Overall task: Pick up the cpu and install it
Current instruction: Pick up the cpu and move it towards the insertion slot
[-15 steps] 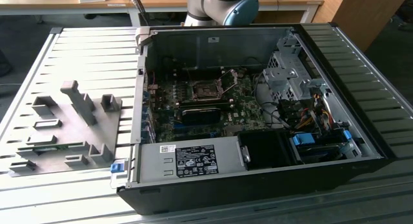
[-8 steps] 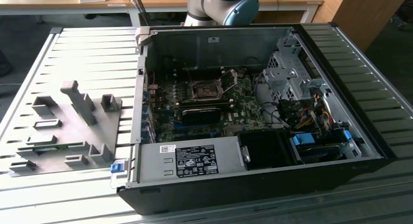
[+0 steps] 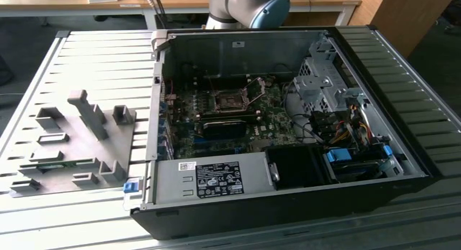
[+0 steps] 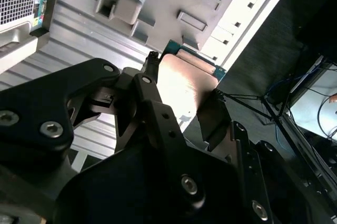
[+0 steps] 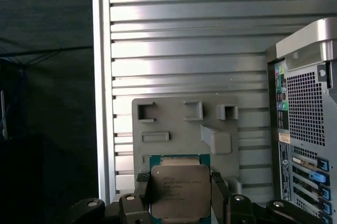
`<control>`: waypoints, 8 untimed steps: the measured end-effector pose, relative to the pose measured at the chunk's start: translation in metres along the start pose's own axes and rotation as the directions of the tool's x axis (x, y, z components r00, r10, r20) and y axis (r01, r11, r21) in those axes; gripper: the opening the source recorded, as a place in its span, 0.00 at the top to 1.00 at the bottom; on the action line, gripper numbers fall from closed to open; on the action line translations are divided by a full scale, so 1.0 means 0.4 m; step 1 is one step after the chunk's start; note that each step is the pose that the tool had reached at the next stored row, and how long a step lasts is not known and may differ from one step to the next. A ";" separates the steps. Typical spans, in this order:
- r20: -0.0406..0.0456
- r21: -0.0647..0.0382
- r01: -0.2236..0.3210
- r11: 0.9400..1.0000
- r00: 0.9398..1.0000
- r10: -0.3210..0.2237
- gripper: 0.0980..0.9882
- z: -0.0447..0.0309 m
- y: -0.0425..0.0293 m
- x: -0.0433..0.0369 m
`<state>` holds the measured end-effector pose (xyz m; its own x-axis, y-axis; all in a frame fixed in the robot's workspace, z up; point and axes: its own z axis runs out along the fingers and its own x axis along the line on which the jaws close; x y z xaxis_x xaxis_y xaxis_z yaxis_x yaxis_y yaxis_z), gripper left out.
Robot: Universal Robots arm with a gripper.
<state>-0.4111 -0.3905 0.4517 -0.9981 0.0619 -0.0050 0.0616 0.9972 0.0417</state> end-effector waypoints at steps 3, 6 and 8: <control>0.000 0.000 0.000 1.000 1.000 0.000 0.50 0.002 0.005 -0.034; 0.000 0.000 0.000 1.000 1.000 0.000 0.50 0.004 0.008 -0.067; 0.000 0.000 0.000 1.000 1.000 0.000 0.50 0.005 0.010 -0.083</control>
<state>-0.3776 -0.3884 0.4499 -0.9981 0.0618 -0.0050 0.0616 0.9972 0.0418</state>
